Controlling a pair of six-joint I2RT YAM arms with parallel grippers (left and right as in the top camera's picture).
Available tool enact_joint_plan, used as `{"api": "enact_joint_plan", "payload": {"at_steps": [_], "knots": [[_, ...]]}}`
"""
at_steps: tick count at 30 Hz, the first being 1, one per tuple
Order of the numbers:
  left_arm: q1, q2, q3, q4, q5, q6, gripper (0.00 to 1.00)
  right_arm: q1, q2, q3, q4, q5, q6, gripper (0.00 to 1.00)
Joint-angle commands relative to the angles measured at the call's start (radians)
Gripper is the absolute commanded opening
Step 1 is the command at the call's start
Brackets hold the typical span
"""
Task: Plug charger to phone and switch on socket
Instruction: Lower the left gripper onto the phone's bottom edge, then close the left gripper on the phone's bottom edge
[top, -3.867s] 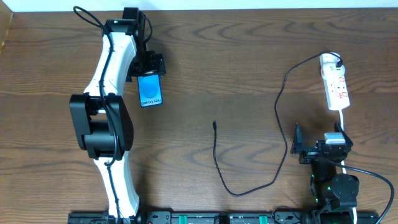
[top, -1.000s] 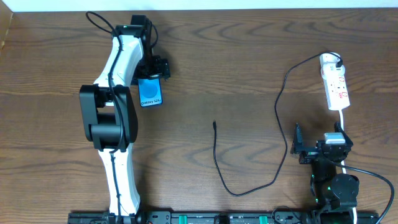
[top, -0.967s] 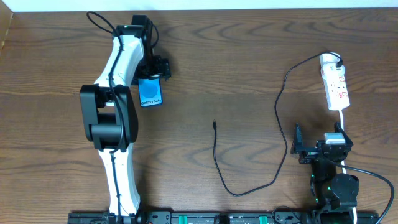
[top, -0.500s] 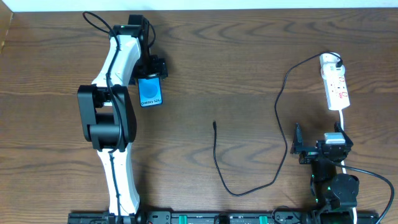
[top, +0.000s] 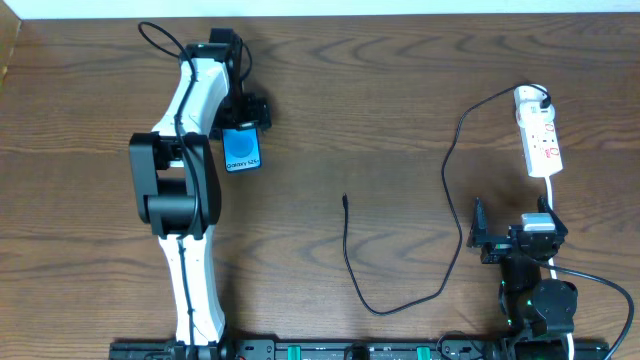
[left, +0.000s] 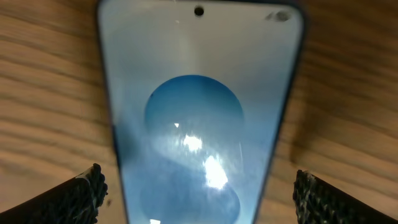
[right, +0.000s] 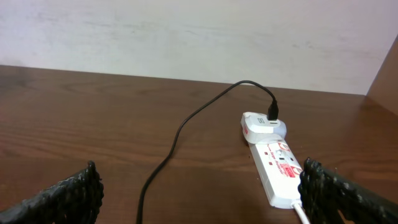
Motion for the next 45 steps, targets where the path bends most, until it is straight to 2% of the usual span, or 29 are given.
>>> {"api": "enact_joint_plan", "payload": {"at_steps": [1,32,39,45], "knots": [[0.003,0.039,-0.010,-0.005,-0.013,0.002,0.98,0.003,-0.006,-0.001,-0.003,0.008,0.005,0.99],[0.003,0.043,-0.010,0.000,-0.013,0.006,0.98,0.003,-0.006,-0.001,-0.003,0.008,0.005,0.99],[0.003,0.043,-0.010,0.003,-0.013,0.006,0.91,0.003,-0.006,-0.001,-0.003,0.008,0.005,0.99],[0.003,0.043,-0.010,0.003,-0.013,0.006,0.91,0.003,-0.006,-0.001,-0.003,0.008,0.005,0.99]]}}
